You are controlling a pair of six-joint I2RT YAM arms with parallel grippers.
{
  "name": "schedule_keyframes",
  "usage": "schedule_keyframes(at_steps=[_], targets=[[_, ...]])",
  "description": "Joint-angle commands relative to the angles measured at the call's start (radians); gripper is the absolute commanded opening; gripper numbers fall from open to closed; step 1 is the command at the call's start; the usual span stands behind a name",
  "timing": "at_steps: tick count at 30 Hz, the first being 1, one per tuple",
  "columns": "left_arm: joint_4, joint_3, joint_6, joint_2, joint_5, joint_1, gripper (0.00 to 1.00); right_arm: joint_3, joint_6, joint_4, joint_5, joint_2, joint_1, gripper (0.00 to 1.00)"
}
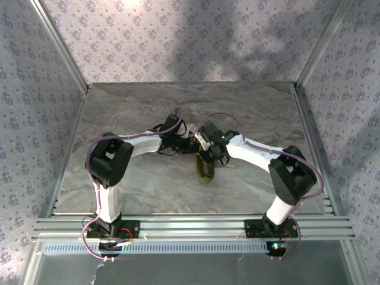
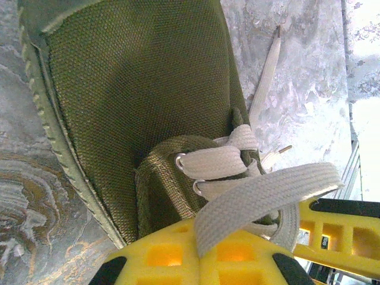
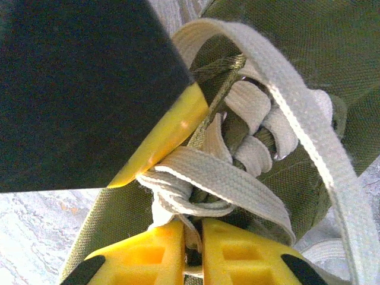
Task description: Tie the shoes
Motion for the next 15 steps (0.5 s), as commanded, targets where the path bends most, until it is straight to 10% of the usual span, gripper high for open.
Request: schedule_keyframes(at_steps=[1,15], targets=[[0.013,0.006,0.006,-0.008,0.017,-0.005,0.0,0.02,-0.007,-0.028,0.014,-0.002,0.006,0.09],[0.028,-0.009,0.001,-0.064,-0.026,0.005,0.0,-0.061,0.053,0.061,-0.009,-0.174,-0.033,0.0]])
